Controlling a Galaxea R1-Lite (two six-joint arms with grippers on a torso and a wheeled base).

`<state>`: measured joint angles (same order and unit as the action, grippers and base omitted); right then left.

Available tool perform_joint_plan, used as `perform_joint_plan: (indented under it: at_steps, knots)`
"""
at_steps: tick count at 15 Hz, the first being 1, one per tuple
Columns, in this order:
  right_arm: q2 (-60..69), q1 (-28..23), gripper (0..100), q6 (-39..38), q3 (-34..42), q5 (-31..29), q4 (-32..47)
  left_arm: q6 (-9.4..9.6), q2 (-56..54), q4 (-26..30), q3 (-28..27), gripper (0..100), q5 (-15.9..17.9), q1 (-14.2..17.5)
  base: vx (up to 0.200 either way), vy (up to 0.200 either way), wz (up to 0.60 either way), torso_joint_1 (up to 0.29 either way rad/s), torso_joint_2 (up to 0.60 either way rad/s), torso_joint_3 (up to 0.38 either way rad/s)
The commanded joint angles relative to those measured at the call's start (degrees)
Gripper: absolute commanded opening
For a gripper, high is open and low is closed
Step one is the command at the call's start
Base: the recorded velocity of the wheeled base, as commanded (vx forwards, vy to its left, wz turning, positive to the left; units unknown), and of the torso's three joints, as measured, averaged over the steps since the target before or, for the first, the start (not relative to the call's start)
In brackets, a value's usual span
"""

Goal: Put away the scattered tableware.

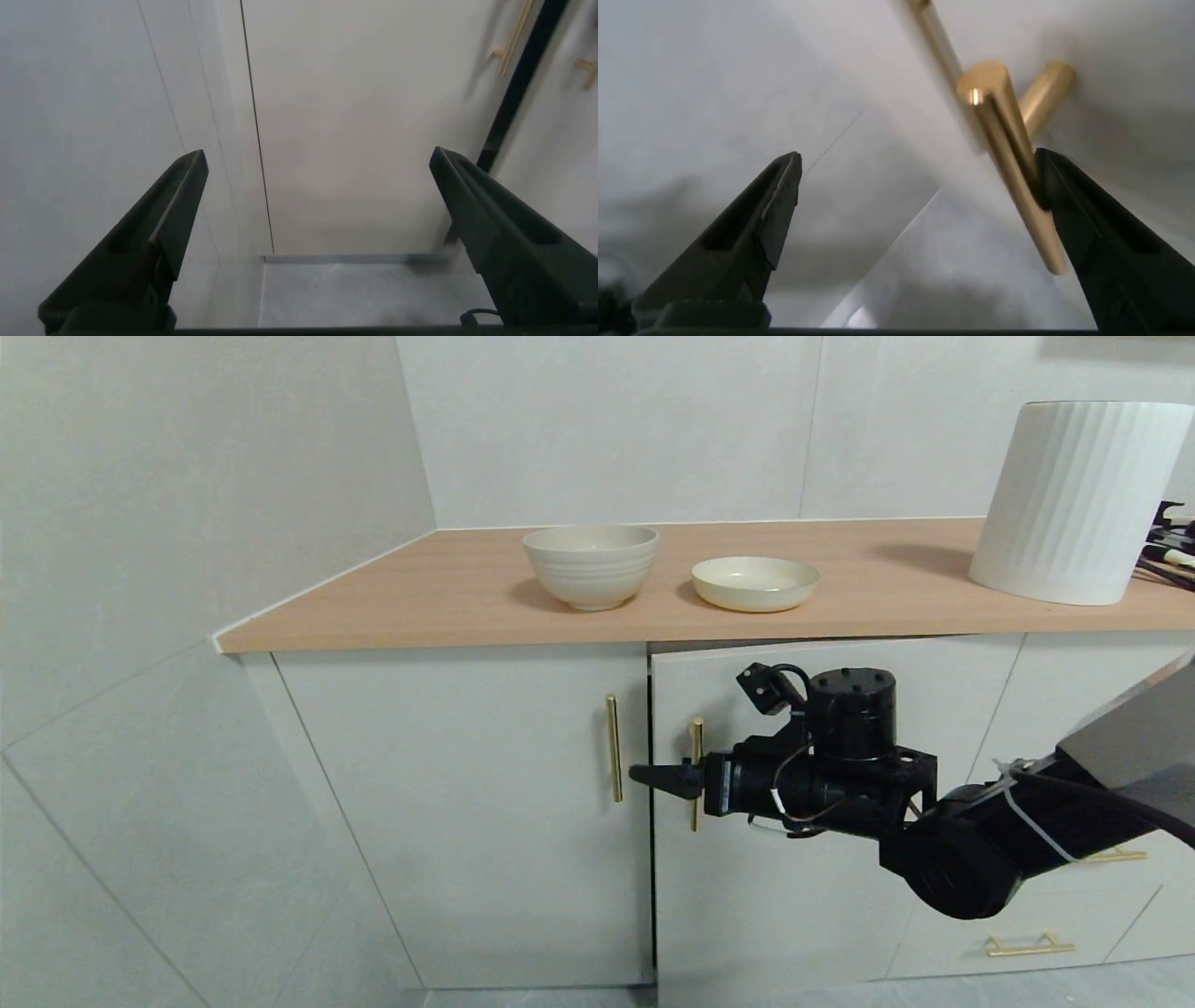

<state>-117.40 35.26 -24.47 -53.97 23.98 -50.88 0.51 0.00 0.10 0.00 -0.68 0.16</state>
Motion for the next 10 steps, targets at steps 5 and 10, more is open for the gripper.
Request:
perform_joint_plan:
  at_steps: [5, 10]
  knots:
    - [9.4, 0.1, 100, 0.1, 12.7, 2.7, -0.2, 0.02, 0.0, 0.0, 0.0, 100, 0.0, 0.0, 0.0, 0.0, 0.0, 0.0, 0.0, 0.0]
    - [20.5, 0.1, 100, 0.2, 22.4, 7.2, -0.1, -0.07, 0.0, 0.0, 0.0, 100, 0.0, 0.0, 0.0, 0.0, 0.0, 0.0, 0.0, 0.0]
